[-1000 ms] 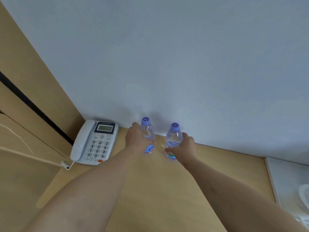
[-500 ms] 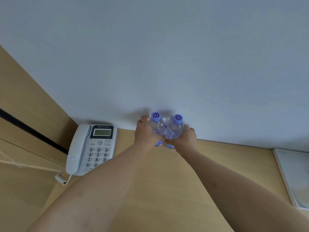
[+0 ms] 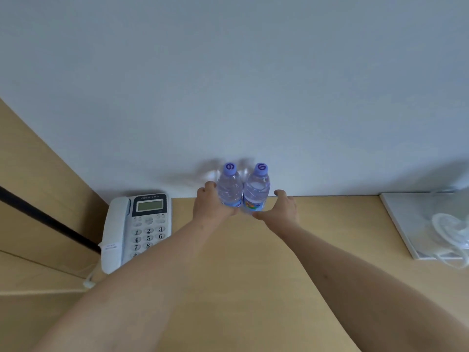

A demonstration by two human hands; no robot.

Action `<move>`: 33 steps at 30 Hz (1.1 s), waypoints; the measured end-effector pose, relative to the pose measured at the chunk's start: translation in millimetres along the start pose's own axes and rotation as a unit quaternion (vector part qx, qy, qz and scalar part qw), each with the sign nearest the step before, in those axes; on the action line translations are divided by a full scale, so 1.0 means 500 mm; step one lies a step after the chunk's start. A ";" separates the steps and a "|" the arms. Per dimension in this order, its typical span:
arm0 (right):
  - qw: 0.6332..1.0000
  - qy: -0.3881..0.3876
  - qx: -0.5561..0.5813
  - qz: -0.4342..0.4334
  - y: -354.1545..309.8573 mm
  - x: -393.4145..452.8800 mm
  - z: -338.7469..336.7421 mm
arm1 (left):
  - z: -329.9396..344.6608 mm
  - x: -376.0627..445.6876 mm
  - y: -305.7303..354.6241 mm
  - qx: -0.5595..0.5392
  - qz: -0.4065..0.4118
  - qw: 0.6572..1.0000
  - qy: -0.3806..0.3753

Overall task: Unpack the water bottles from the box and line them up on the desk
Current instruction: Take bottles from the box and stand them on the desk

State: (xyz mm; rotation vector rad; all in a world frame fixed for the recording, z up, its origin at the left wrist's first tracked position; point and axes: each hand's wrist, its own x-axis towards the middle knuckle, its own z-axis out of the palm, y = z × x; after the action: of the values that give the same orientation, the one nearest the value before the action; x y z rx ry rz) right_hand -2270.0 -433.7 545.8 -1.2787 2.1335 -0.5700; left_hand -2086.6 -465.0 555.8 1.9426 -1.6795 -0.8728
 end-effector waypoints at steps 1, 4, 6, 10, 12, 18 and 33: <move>1.000 0.005 -0.003 0.002 0.002 -0.011 -0.001 | -0.001 -0.009 -0.003 0.000 0.006 1.000 -0.003; 1.000 0.015 -0.020 0.000 0.011 -0.043 -0.006 | -0.007 -0.034 -0.011 0.009 0.016 1.000 -0.005; 0.999 0.019 -0.032 -0.007 0.022 -0.064 -0.013 | -0.013 -0.053 -0.011 0.018 0.022 1.000 -0.005; 0.998 0.022 -0.060 -0.022 0.050 -0.107 -0.046 | -0.013 -0.099 0.016 0.046 0.027 0.998 -0.017; 0.998 0.025 -0.058 -0.024 0.074 -0.133 -0.073 | -0.004 -0.129 0.044 0.059 0.032 0.997 -0.024; 0.996 0.057 -0.068 -0.007 0.200 -0.234 -0.205 | 0.066 -0.266 0.171 0.099 0.085 0.991 -0.042; 0.964 0.208 -0.059 0.157 0.679 -0.578 -0.566 | 0.450 -0.706 0.526 0.203 0.389 0.881 -0.175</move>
State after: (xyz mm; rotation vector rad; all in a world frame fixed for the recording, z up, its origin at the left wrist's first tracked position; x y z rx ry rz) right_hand -2570.9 -5.9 619.4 -0.9047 2.6878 -0.6212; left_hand -2456.1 -146.7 638.5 1.1161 -2.7418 -0.5857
